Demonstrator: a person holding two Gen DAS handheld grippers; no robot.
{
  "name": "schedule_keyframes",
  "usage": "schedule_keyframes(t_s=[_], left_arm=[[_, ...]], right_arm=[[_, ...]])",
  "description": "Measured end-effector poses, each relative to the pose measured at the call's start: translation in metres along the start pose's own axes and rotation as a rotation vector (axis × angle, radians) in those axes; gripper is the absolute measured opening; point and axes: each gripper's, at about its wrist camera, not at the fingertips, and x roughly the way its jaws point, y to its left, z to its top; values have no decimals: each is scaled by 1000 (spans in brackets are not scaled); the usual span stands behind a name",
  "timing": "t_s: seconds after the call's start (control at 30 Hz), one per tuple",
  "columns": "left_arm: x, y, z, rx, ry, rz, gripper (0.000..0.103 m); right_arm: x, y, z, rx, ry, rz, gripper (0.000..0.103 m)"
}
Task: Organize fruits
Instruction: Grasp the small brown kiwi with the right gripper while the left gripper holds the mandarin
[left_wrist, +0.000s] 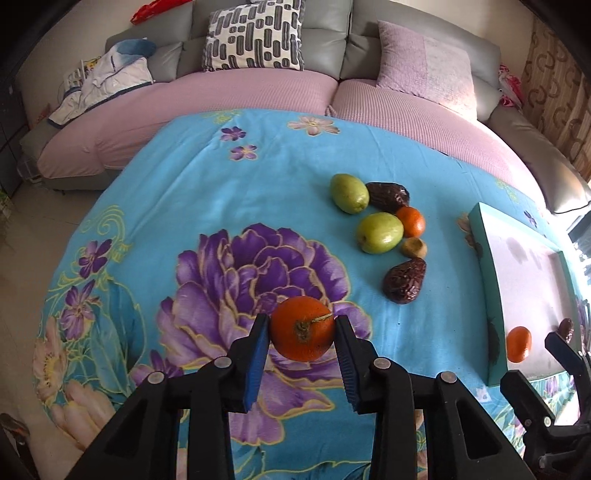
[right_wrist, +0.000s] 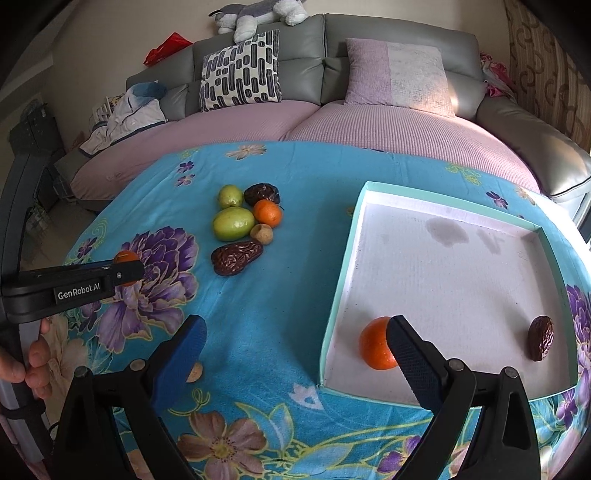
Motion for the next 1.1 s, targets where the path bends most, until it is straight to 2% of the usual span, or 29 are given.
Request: schedule_keyframes(t_s=[0.03, 0.13, 0.23, 0.27, 0.37, 0.83, 0.97, 1.1], left_arm=[[1, 10, -2, -17, -1, -1, 38], [1, 29, -1, -61, -3, 8, 38], [6, 29, 0, -73, -3, 3, 38], [7, 29, 1, -73, -2, -3, 38], [5, 28, 2, -81, -5, -17, 38], [6, 28, 4, -109, -7, -20, 38], [7, 27, 4, -109, -9, -25, 38], [6, 27, 5, -111, -19, -31, 38]], right_arm=[[2, 6, -2, -12, 7, 11, 97], [9, 26, -7, -57, 36, 47, 76], [19, 43, -14, -99, 81, 84, 69], [22, 48, -16, -113, 92, 92, 60], [29, 58, -22, -149, 119, 103, 48], [41, 77, -32, -234, 165, 167, 26], [34, 81, -34, -254, 144, 160, 25], [23, 68, -26, -208, 90, 142, 25]])
